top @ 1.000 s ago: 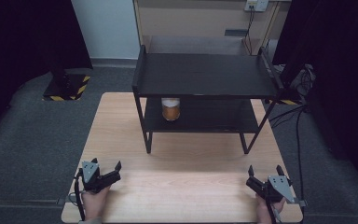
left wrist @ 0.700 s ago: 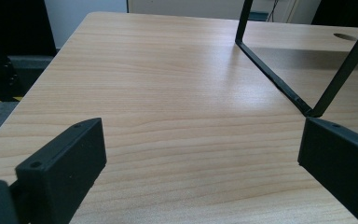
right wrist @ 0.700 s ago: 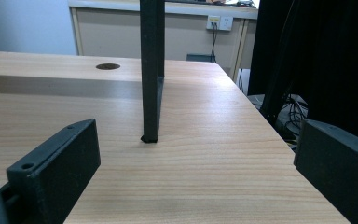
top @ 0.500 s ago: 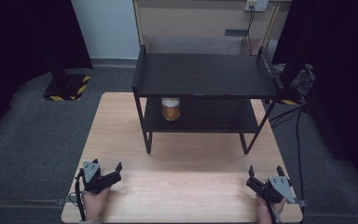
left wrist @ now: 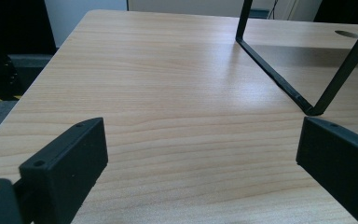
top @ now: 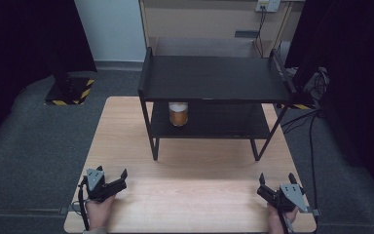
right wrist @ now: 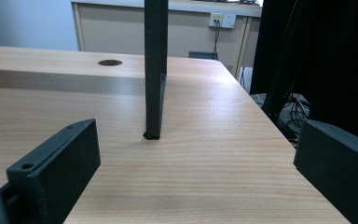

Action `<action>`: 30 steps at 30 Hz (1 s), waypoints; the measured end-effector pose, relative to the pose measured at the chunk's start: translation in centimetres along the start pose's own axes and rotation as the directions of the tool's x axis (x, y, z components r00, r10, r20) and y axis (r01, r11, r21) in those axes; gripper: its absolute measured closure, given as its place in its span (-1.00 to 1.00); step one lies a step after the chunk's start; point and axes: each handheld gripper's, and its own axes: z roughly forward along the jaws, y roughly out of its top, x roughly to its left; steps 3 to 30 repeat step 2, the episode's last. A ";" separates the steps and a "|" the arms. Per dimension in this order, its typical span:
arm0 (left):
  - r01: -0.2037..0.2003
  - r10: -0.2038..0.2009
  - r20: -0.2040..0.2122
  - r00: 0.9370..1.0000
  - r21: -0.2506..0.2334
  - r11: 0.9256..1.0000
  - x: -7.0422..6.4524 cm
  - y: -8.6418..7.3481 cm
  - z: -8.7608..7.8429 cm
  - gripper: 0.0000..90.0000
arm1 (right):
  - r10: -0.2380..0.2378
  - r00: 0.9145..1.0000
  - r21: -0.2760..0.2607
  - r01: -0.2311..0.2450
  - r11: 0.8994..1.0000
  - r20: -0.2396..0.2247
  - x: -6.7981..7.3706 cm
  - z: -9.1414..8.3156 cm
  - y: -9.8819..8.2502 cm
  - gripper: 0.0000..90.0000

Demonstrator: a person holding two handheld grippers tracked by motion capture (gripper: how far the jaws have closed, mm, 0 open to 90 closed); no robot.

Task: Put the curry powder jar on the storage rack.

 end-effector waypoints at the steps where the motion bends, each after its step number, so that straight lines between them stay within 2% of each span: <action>1: -0.001 0.001 -0.001 1.000 0.000 1.000 0.0 0.0 0.0 -0.98 | 0.001 1.000 0.000 -0.001 1.000 0.000 0.0 0.0 0.0 -0.99; 30: -0.001 0.001 -0.001 1.000 0.001 1.000 0.0 0.0 0.0 -0.98 | 0.002 1.000 -0.002 -0.002 1.000 0.000 0.0 0.0 0.0 -0.99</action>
